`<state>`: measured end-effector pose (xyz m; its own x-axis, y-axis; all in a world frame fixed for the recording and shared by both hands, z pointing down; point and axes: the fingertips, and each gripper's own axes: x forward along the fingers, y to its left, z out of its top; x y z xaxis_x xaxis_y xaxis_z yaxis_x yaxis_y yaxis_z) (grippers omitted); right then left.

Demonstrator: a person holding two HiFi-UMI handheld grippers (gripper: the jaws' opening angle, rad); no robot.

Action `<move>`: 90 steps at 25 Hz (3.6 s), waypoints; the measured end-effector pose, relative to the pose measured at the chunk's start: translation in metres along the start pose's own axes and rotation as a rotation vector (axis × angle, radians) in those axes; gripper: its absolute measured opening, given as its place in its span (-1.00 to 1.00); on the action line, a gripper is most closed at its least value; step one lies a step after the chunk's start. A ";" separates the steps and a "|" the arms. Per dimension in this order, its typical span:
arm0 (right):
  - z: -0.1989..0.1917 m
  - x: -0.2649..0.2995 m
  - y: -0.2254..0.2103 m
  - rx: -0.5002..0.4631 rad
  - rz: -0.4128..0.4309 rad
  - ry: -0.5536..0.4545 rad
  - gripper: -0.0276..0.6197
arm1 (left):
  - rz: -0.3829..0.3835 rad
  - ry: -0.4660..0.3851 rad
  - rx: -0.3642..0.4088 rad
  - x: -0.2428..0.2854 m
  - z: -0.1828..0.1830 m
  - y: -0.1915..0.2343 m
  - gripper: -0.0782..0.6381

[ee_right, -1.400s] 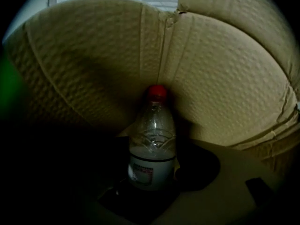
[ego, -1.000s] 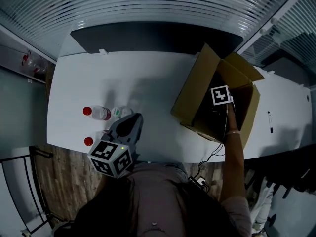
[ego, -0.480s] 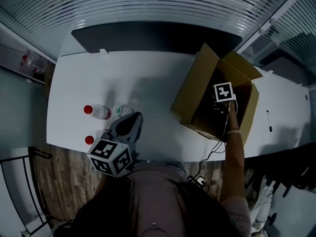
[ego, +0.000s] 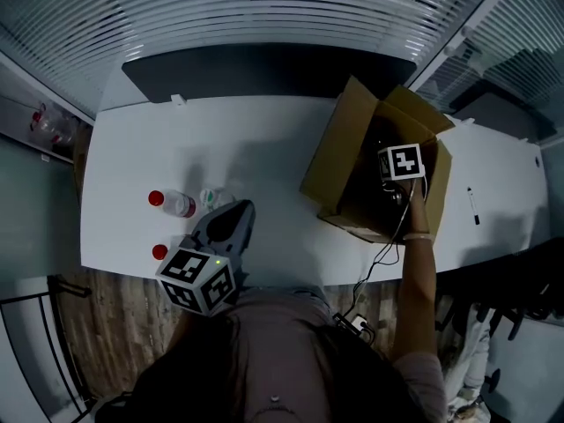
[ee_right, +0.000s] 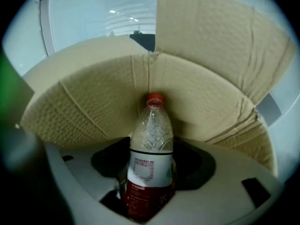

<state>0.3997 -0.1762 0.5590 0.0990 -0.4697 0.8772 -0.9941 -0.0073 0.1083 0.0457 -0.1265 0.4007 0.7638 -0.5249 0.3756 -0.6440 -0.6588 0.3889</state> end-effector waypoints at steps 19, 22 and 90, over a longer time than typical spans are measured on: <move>0.067 -0.143 0.009 0.026 -0.093 -0.455 0.02 | -0.082 -0.015 0.048 -0.025 0.004 -0.013 -0.76; 0.078 -0.174 0.019 0.021 -0.098 -0.552 0.02 | -0.089 -0.020 0.055 -0.028 0.006 -0.013 -0.76; 0.034 -0.233 0.419 -0.302 0.684 -1.093 0.02 | 0.398 -0.225 -0.112 -0.175 -0.018 0.073 -0.76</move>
<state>-0.0411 -0.0998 0.3846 -0.6429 -0.7658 -0.0145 -0.7659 0.6426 0.0217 -0.1363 -0.0729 0.3789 0.4393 -0.8367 0.3269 -0.8799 -0.3274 0.3444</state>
